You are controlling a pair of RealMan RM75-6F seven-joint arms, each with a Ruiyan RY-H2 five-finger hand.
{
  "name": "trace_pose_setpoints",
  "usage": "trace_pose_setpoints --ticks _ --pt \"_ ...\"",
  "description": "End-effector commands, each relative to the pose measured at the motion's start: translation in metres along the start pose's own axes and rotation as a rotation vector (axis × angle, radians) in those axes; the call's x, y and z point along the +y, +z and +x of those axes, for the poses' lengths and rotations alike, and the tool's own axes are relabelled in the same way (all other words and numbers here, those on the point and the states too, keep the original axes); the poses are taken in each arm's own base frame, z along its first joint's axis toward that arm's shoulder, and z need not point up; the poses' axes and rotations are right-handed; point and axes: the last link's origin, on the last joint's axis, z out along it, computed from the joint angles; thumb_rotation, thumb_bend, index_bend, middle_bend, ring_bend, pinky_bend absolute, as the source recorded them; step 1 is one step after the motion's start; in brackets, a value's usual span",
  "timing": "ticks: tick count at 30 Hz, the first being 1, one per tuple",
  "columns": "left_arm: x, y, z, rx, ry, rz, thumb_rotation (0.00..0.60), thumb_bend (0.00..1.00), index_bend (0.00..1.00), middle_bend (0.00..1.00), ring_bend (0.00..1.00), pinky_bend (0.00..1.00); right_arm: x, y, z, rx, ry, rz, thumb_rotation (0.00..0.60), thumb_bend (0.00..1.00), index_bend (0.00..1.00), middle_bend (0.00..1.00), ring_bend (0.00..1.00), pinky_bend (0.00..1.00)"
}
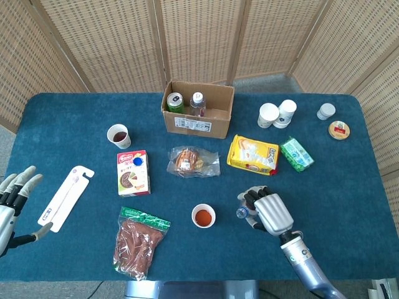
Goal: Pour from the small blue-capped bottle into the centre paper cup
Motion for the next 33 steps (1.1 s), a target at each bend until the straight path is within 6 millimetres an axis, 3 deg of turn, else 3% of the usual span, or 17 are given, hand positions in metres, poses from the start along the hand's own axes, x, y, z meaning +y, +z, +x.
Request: trace_pose_setpoints --ticks 1,33 --pt "0.0 0.0 0.0 0.0 0.0 0.0 0.6 0.25 0.0 0.0 0.0 0.0 -0.001 0.002 0.0 0.006 -0.016 -0.006 0.6 0.89 0.46 0.59 0.27 0.77" --pt "-0.001 0.001 -0.001 -0.004 0.005 0.005 0.6 0.25 0.0 0.0 0.0 0.0 -0.016 0.016 -0.01 0.063 -0.245 -0.017 0.6 0.9 0.46 0.59 0.28 0.77"
